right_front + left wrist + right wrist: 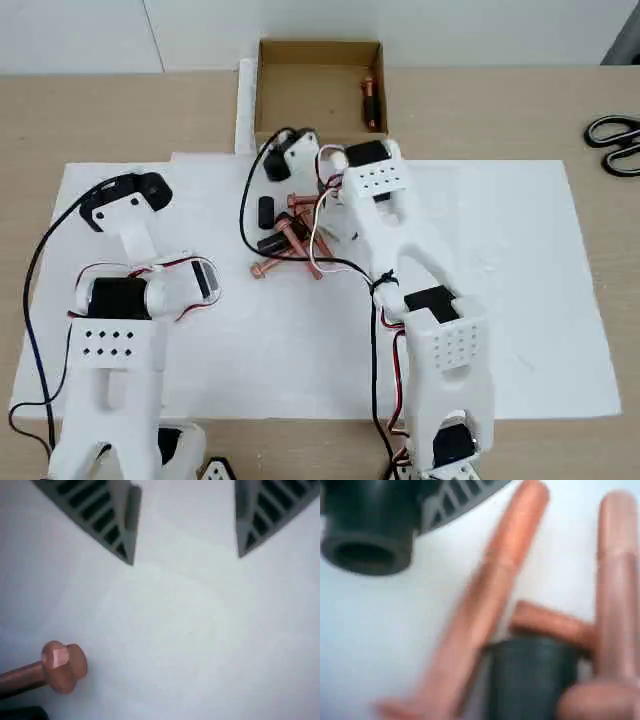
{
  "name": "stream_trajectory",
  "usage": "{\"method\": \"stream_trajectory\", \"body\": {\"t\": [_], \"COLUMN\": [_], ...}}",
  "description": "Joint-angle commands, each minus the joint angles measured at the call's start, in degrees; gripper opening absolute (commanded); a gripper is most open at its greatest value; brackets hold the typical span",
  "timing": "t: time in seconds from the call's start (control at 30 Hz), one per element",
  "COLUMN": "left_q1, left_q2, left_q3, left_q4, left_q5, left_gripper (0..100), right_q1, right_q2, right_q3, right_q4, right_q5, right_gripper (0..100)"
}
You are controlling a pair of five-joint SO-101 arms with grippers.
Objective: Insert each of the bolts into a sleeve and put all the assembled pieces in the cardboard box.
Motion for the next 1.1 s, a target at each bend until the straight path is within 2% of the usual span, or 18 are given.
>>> {"method": "stream_trajectory", "body": {"t": [0.0,0.17,0.37,0.73,0.93,1.07], "left_q1": [0.18,0.18,0.18,0.18,0.18,0.18], "left_q2": [-0.53,-0.53,-0.53,-0.53,-0.53,-0.53], "left_q3": [-0.31,-0.31,-0.31,-0.57,-0.40,-0.40], "left_q4": [-0.18,-0.18,-0.18,-0.26,-0.26,-0.26], "left_q5": [0.26,0.26,0.26,0.26,0.26,0.26], "left_gripper": [13,13,13,13,13,13], "right_q1": [0.48,1.19,5.58,6.02,5.41,5.41], "right_q2": [-0.92,-0.40,1.89,8.92,9.01,9.01], "right_q3": [-8.88,-15.82,-15.82,-15.82,-15.82,-15.82], "right_q4": [3.56,8.84,9.19,10.86,10.77,10.42], "right_q5": [-5.98,-17.05,-28.48,-34.11,-34.46,-34.46], "right_gripper": [4.6,4.6,4.6,5.3,16.1,19.2]}}
